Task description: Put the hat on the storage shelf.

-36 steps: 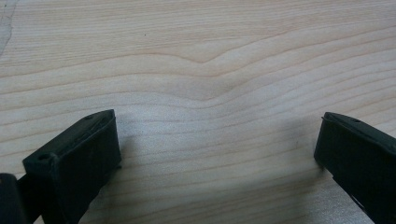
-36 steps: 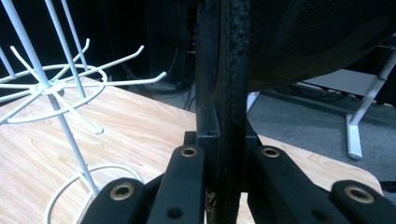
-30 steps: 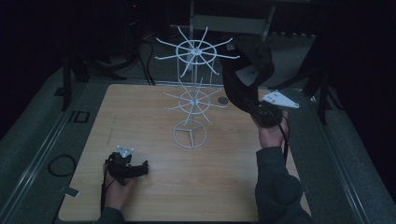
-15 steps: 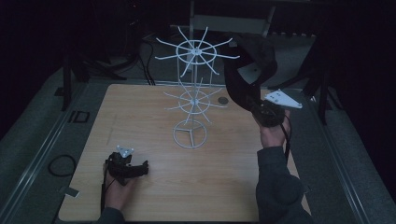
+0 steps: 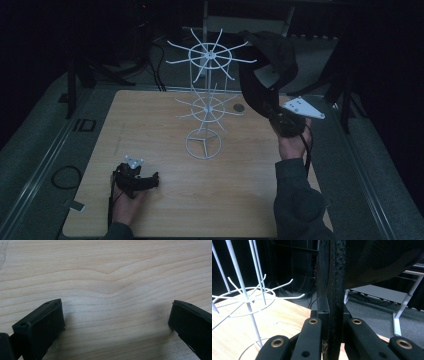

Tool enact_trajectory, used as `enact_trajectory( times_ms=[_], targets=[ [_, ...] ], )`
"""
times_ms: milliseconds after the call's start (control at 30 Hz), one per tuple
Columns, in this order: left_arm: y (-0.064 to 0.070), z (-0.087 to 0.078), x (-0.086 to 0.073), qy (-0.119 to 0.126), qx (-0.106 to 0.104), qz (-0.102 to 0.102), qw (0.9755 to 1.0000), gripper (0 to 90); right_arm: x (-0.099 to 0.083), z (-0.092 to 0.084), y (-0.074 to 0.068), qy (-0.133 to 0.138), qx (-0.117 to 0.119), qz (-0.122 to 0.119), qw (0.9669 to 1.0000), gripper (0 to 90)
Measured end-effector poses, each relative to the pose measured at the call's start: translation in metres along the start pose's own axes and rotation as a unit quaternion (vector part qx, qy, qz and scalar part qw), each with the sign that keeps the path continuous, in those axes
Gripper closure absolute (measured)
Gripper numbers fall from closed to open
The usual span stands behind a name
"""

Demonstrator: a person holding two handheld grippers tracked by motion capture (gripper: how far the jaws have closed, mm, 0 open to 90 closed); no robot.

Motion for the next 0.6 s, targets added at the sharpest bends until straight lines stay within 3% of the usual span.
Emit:
enact_trajectory(
  times_ms=[600],
  targets=[
    [0.0000,0.0000,0.0000,0.000,0.000,0.000,1.0000,0.2,-0.0089,0.0030,-0.0090,-0.002,0.009,-0.020,0.9997,86.5]
  ],
)
Point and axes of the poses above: each handheld gripper's, and its own axes: z roughly forward along the jaws, x roughly out of its top, y roughly to its right, the point moved 7 cm from there along z, roughly forward along the jaws, and after that the axes turned 3 degrees about z, right-handed, at the moved point
